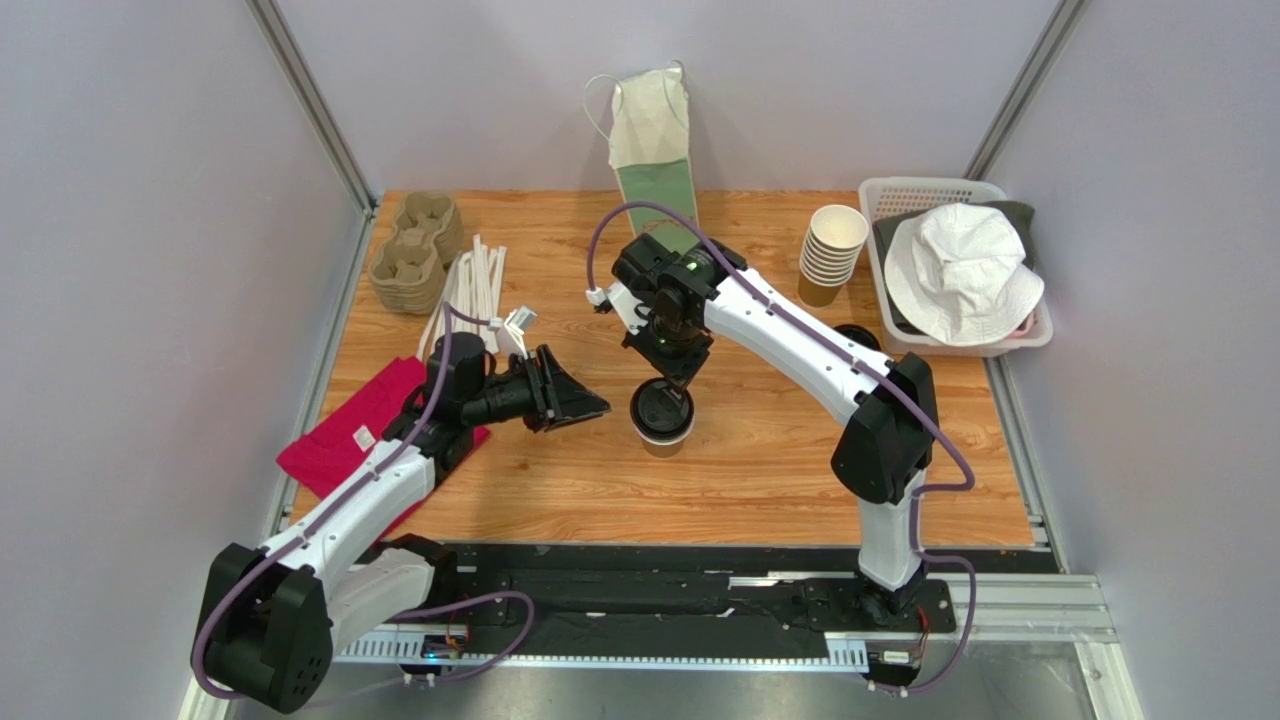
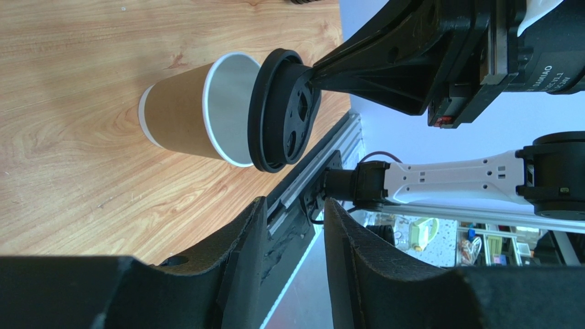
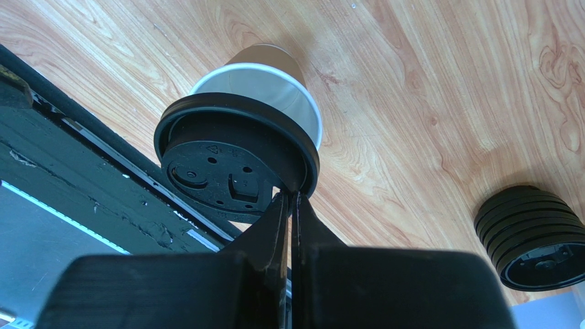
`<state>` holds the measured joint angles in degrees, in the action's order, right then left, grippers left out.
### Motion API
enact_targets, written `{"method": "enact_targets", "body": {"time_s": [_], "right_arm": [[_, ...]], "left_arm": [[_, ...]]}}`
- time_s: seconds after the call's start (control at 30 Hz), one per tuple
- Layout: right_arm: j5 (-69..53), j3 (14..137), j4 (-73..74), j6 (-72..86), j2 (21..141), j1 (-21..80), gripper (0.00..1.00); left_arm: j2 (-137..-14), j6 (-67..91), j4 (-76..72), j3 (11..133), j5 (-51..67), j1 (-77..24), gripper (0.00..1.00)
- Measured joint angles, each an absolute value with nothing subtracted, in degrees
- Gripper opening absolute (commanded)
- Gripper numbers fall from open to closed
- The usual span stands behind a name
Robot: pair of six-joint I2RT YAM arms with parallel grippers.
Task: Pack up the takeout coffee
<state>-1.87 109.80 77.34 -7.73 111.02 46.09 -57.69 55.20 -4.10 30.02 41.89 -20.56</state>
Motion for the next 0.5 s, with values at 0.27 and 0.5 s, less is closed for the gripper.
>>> {"method": "enact_targets", "body": {"time_s": [0.27,0.5], "right_arm": [[-1.13,109.78,77.34,-8.01,112.42,46.46,0.0],[1.43,109.78,77.34,-8.45,113.49,46.5,0.0]], "left_arm": [[-57.69,55.18,-4.1,30.02,41.71,-20.56,0.43],[-57.71,55.18,-4.1,30.02,41.69,-20.56,0.42]]}}
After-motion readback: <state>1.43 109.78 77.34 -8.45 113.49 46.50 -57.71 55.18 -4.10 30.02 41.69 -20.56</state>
